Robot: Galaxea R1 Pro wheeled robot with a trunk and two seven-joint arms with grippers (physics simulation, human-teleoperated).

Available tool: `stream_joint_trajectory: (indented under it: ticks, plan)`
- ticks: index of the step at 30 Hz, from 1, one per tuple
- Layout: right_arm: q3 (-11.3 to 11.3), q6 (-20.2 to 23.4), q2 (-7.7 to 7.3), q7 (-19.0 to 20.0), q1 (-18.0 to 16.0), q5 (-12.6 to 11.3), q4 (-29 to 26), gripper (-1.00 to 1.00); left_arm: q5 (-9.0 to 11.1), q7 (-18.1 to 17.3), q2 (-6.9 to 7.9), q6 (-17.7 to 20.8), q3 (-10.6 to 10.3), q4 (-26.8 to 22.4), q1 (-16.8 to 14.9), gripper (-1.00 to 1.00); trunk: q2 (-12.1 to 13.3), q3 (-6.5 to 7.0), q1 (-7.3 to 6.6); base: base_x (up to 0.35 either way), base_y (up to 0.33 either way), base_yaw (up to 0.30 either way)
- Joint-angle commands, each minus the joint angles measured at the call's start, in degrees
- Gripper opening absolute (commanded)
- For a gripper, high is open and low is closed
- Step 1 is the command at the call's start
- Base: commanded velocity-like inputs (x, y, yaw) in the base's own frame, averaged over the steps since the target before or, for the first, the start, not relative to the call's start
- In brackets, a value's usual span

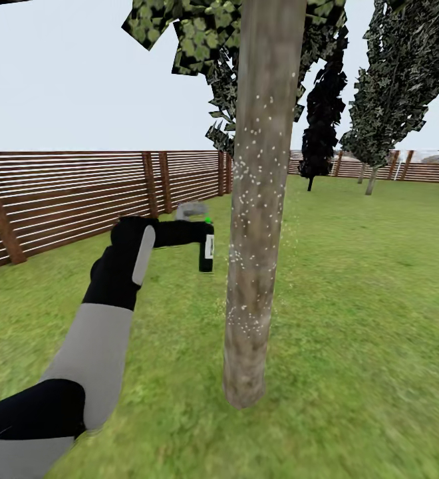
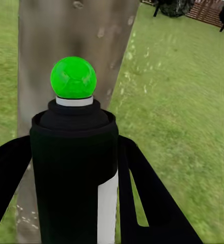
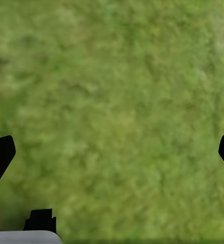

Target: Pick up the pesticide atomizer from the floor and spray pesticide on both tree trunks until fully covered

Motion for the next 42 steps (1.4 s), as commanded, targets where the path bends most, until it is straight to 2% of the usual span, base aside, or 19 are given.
stream_joint_trajectory:
  ticks: [1,6,8,9,10,12,15,16,18,19,21,22,25,28,30,31,33,36,42]
  plan:
    - [0.0,0.0,0.00,0.0,0.0,0.0,0.0,1.00,-0.1,0.0,0.00,0.0,0.0,0.0,-0.5,-1.00,0.0,0.00,0.00,0.000,0.000,0.000]
    - [0.0,0.0,0.00,0.0,0.0,0.0,0.0,1.00,-0.1,0.0,0.00,0.1,0.2,0.3,-2.0,-1.00,0.0,0.00,0.00,0.000,0.000,0.000]
    - [0.0,0.0,0.00,0.0,0.0,0.0,0.0,1.00,0.2,-0.1,0.00,0.0,0.2,5.0,-2.0,-1.00,0.0,0.00,0.00,0.000,0.000,0.000]
    - [0.0,0.0,0.00,0.0,0.0,0.0,0.0,1.00,2.7,-0.1,0.00,-0.1,-0.7,8.4,-2.1,-1.00,0.0,0.00,0.00,0.000,0.000,0.000]
    - [0.0,0.0,0.00,0.0,0.0,0.0,0.0,1.00,5.4,-0.1,0.00,-0.3,-3.1,12.3,-2.1,-1.00,0.0,0.00,0.00,0.000,0.000,0.000]
    - [0.0,0.0,0.00,0.0,0.0,0.0,0.0,1.00,7.0,-0.1,0.00,-2.8,-6.4,17.7,-2.1,-1.00,0.0,0.00,0.00,0.000,0.000,0.000]
    - [0.0,0.0,0.00,0.0,0.0,0.0,0.0,1.00,7.7,0.1,0.00,-13.6,-8.4,32.8,-2.1,-1.00,0.0,0.00,0.00,0.000,0.000,0.000]
    - [0.0,0.0,0.00,0.0,0.0,0.0,0.0,1.00,7.7,0.1,0.00,-20.1,-8.5,40.1,-2.1,-1.00,0.0,0.00,0.00,0.000,0.000,0.000]
    - [0.0,0.0,0.00,0.0,0.0,0.0,0.0,1.00,7.7,0.2,0.00,-28.6,-8.4,49.0,-2.1,-1.00,0.0,0.00,0.00,0.000,0.000,0.000]
    - [0.0,0.0,0.00,0.0,0.0,0.0,0.0,1.00,7.6,0.2,0.00,-34.9,-8.3,54.9,-2.1,-1.00,0.0,0.00,0.00,0.000,0.000,0.000]
    - [0.0,0.0,0.00,0.0,0.0,0.0,0.0,1.00,7.5,0.2,0.00,-45.8,-8.1,62.1,-1.9,-1.00,0.0,0.00,0.00,0.000,0.000,0.000]
    - [0.0,0.0,0.00,0.0,0.0,0.0,0.0,1.00,7.5,0.9,0.00,-49.1,-8.1,63.5,-1.0,-1.00,0.0,0.00,0.00,0.000,0.000,0.000]
    - [0.0,-0.1,0.02,0.0,0.0,0.0,0.0,1.00,7.5,5.7,0.00,-54.5,-8.2,64.3,2.2,-1.00,0.0,0.00,0.00,0.000,0.000,0.000]
    - [0.0,-0.2,0.20,0.0,0.0,0.0,0.0,1.00,7.4,6.8,0.00,-55.5,-8.1,64.4,2.6,-1.00,0.0,0.00,0.00,0.000,0.000,0.000]
    - [0.0,-0.2,0.37,0.0,0.0,-0.1,0.0,1.00,7.5,13.3,0.00,-55.8,-8.1,64.5,2.7,-1.00,0.0,0.00,0.00,0.000,0.000,0.000]
    - [0.0,-0.2,0.43,0.0,0.0,-0.1,0.0,1.00,7.5,14.3,0.00,-55.9,-8.1,64.5,2.7,-1.00,0.0,0.00,0.00,0.000,0.000,0.000]
    - [0.0,-0.2,0.42,0.0,0.0,-0.1,0.0,1.00,7.5,15.6,0.00,-56.0,-8.1,64.5,2.7,-1.00,0.0,0.00,0.00,0.000,0.000,0.000]
    - [-0.1,-0.2,0.37,0.0,0.0,-0.1,-0.1,1.00,7.5,16.2,0.00,-60.3,-8.1,64.6,2.7,-1.00,0.0,0.00,0.00,0.000,0.000,0.000]
    - [0.0,-0.2,0.51,0.0,0.0,-0.1,-0.2,1.00,7.5,16.0,0.00,-61.9,-8.0,64.6,2.8,-1.00,0.0,0.00,0.00,0.000,0.048,0.000]
